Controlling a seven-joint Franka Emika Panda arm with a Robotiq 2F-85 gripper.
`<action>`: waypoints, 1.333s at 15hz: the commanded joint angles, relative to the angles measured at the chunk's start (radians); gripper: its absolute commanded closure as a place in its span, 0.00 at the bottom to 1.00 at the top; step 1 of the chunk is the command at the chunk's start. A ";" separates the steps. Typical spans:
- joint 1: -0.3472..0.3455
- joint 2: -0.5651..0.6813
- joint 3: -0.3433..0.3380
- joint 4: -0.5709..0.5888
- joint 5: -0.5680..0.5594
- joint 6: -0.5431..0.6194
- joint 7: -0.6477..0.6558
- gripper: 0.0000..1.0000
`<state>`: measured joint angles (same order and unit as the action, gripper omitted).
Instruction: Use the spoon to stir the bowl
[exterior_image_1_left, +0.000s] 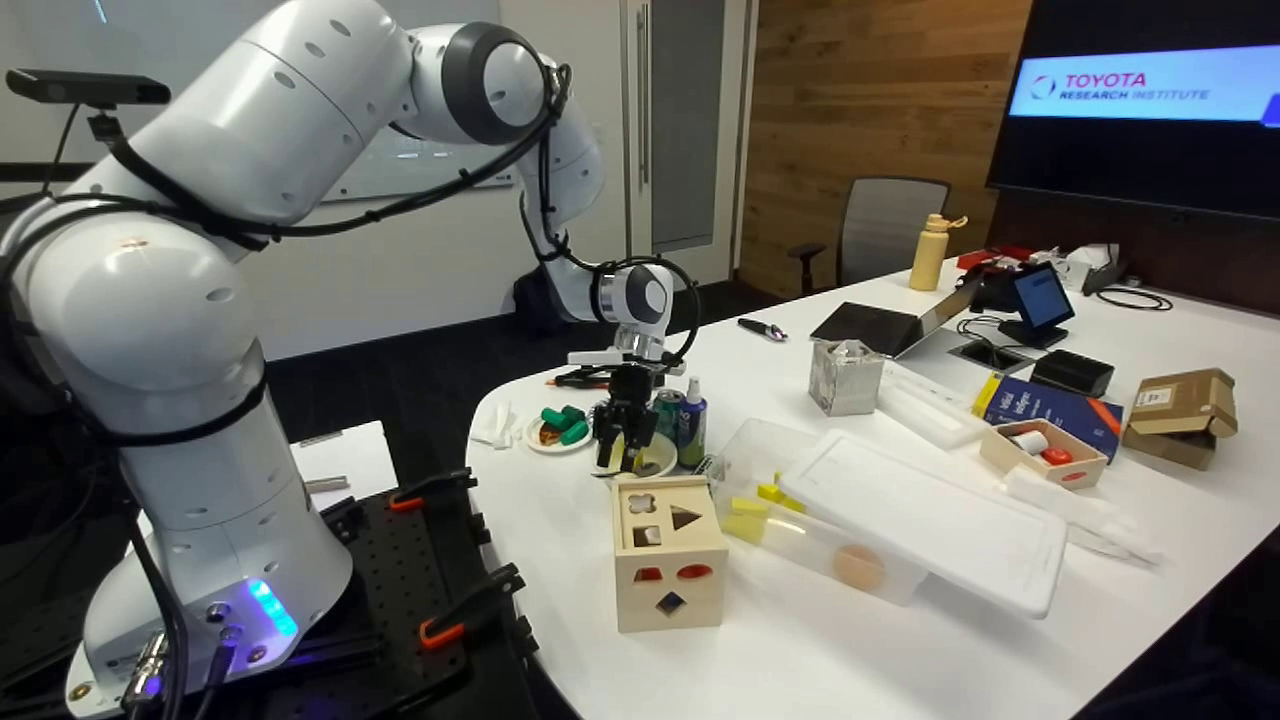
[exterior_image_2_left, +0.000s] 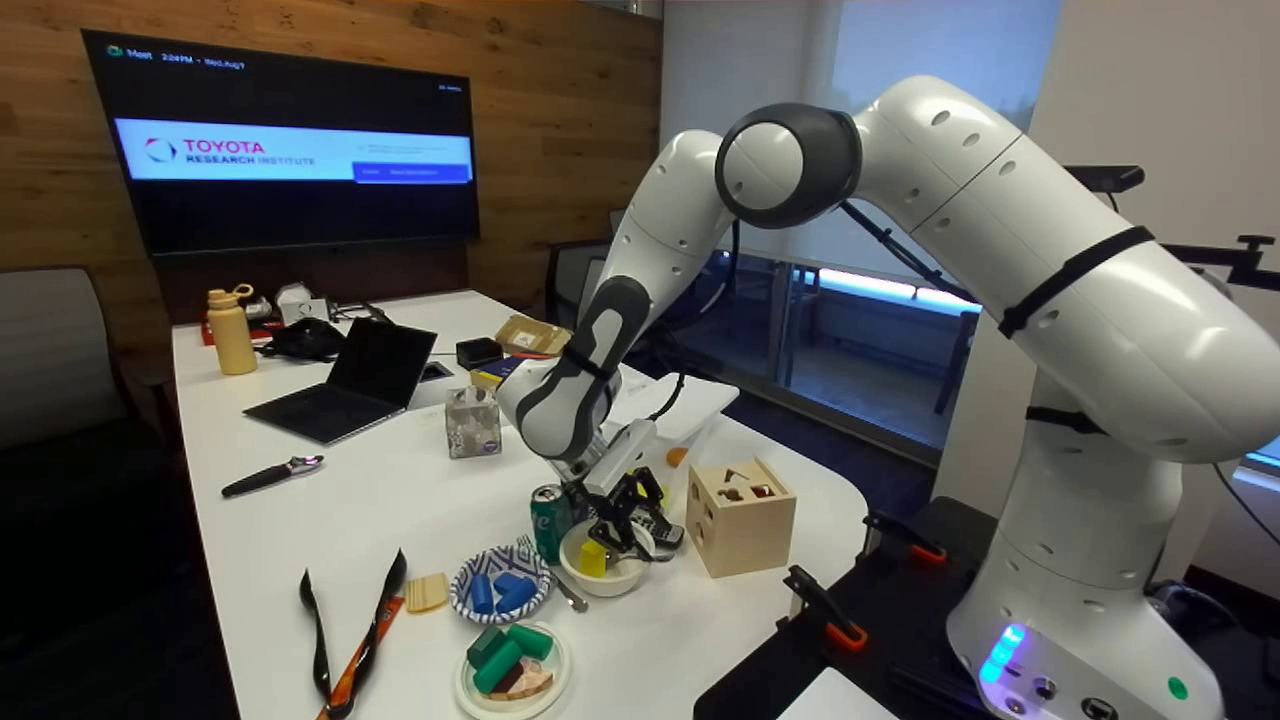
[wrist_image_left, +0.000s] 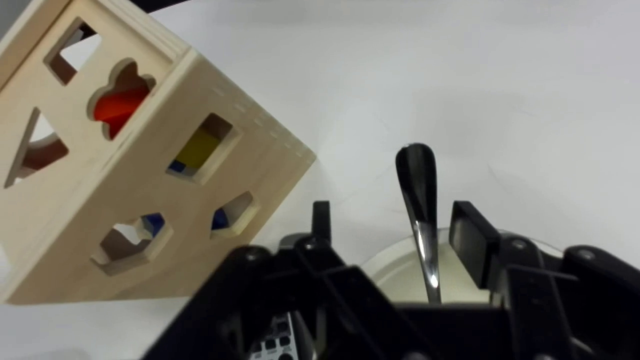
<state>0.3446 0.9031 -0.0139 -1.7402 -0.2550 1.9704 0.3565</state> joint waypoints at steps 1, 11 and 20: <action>-0.045 -0.060 0.022 -0.044 0.057 0.005 -0.009 0.05; -0.223 -0.086 0.098 -0.179 0.327 0.205 -0.188 0.00; -0.231 -0.064 0.097 -0.195 0.331 0.255 -0.226 0.44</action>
<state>0.1253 0.8566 0.0723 -1.9064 0.0563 2.1958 0.1630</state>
